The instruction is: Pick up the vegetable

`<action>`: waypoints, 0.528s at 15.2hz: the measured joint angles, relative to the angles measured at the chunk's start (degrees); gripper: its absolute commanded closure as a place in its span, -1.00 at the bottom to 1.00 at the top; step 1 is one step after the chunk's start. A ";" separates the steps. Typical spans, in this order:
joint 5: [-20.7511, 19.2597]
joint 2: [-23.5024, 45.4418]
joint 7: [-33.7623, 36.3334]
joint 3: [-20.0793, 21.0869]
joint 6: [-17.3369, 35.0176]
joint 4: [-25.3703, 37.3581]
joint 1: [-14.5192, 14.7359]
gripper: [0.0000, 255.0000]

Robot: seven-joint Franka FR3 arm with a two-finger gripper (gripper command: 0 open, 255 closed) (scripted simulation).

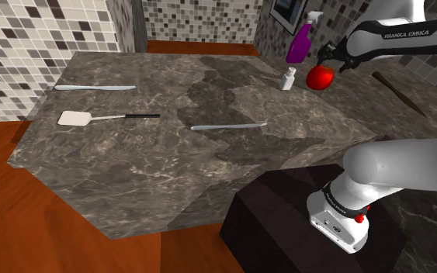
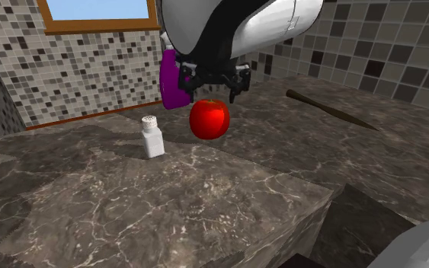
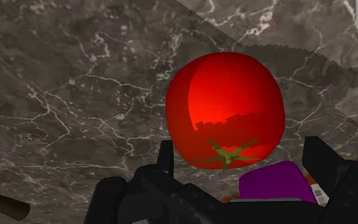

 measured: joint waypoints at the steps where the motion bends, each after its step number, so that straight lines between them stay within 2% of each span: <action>1: -0.08 0.17 0.06 -0.04 0.42 -0.24 -0.05 1.00; 8: -0.18 0.37 0.15 -0.05 1.02 -0.45 -0.11 1.00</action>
